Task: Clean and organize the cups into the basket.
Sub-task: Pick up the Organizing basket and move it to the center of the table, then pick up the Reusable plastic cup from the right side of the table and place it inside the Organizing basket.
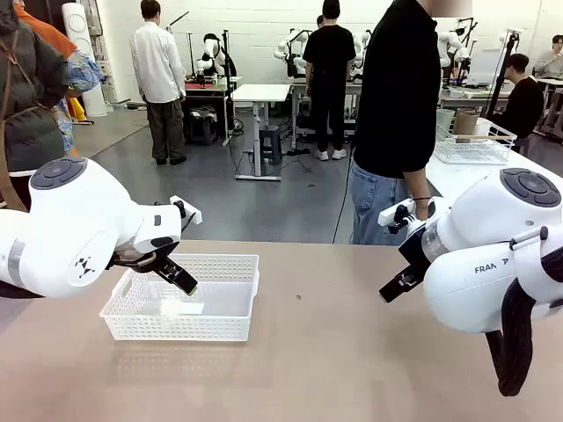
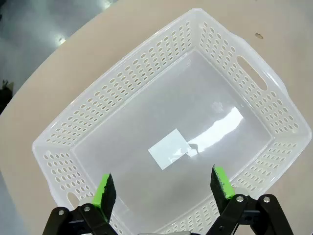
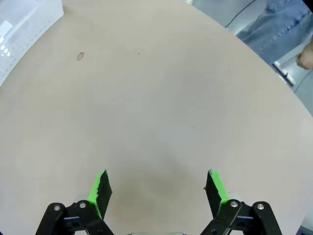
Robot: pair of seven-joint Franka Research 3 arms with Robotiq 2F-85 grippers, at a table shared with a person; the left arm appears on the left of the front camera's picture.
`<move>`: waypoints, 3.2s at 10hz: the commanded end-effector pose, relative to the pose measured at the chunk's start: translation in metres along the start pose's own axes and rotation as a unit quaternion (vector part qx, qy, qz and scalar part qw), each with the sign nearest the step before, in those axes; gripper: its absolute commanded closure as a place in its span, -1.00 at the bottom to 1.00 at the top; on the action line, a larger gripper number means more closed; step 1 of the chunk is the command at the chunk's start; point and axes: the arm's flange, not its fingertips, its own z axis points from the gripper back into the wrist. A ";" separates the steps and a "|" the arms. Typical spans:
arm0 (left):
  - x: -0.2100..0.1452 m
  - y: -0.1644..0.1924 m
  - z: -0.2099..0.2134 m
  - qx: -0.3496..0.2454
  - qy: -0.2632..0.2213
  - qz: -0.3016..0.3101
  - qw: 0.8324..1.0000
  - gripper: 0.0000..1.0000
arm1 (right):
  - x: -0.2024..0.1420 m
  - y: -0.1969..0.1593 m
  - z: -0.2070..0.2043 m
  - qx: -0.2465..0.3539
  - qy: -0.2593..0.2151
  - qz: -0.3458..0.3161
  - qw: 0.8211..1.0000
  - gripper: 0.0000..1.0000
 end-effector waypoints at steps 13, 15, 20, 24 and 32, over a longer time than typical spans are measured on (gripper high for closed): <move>0.000 0.000 0.000 0.000 0.000 0.000 1.000 -1.00 | 0.000 0.000 0.000 0.000 0.000 0.000 1.000 -1.00; 0.000 0.000 0.000 0.000 0.000 0.000 1.000 -1.00 | 0.000 0.000 0.000 0.000 0.000 0.000 1.000 -1.00; 0.000 -0.002 0.028 -0.013 0.001 -0.009 1.000 -1.00 | -0.008 0.008 0.025 -0.022 -0.005 0.002 1.000 -1.00; -0.037 -0.028 0.128 0.001 0.037 -0.069 0.997 -1.00 | -0.067 0.036 0.101 -0.066 0.050 0.013 0.996 -1.00; -0.008 -0.034 0.164 0.011 0.076 -0.081 0.994 -1.00 | 0.002 0.052 0.161 -0.095 0.080 0.068 0.990 -1.00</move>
